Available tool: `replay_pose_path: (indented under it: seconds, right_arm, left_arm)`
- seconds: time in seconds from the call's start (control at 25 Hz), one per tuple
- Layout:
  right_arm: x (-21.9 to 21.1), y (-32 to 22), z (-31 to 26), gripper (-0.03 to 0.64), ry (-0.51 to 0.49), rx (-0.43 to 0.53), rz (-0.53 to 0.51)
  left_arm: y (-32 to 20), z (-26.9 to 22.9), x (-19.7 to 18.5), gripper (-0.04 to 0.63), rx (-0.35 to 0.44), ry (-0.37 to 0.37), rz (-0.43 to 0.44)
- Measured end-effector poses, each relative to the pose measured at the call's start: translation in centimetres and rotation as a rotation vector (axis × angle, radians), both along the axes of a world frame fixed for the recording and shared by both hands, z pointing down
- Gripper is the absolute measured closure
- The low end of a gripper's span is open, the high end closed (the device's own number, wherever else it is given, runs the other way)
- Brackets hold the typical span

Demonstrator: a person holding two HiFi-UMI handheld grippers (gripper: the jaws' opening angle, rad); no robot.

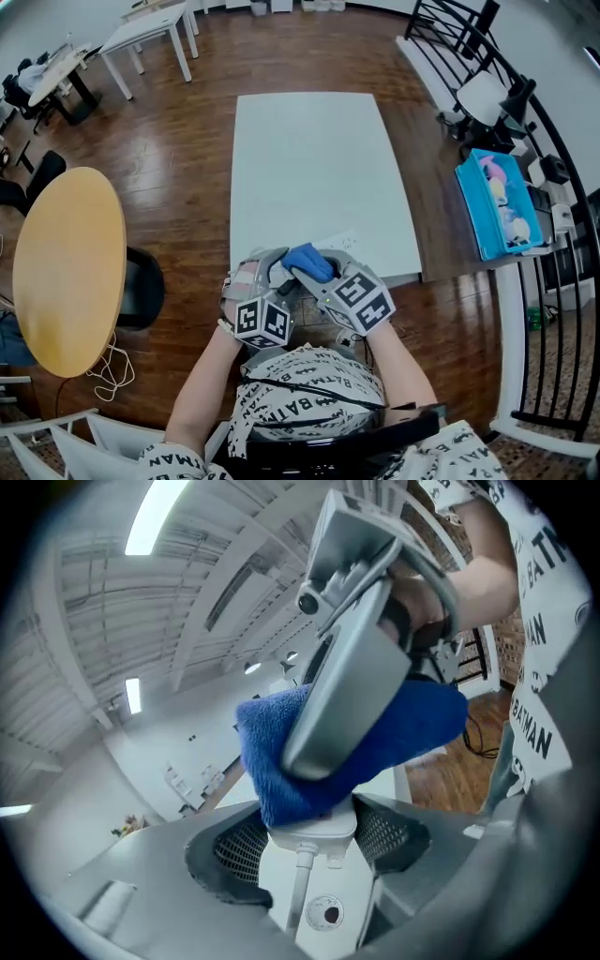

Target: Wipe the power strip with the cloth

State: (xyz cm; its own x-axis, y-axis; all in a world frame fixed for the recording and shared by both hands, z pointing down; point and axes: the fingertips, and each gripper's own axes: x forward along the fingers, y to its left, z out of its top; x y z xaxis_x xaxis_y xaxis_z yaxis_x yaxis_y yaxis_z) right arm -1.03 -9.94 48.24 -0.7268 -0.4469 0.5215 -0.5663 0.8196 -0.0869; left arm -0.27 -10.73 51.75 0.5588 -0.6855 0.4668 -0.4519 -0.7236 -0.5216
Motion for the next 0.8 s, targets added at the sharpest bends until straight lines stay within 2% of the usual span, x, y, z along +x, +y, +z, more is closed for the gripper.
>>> replay_pose_path:
  seconds: [0.28, 0.52, 0.64, 0.8]
  right_arm:
    - [8.7, -4.6, -0.7, 0.485, -0.045, 0.004, 0.238]
    - [14.2, -6.5, -0.9, 0.485, -0.034, 0.018, 0.369]
    - [15.0, -6.5, -1.7, 0.485, -0.047, 0.039, 0.391]
    - [12.6, -4.3, -2.9, 0.485, -0.107, 0.052, 0.349]
  left_arm:
    - [0.7, -0.7, -0.7, 0.308, -0.012, 0.066, -0.016]
    - [1.0, -1.7, -1.0, 0.308, -0.024, 0.106, -0.028]
    - [0.5, -1.9, -1.3, 0.308, -0.034, 0.124, -0.043]
    - [-1.0, -1.7, -2.0, 0.308, -0.061, 0.168, -0.117]
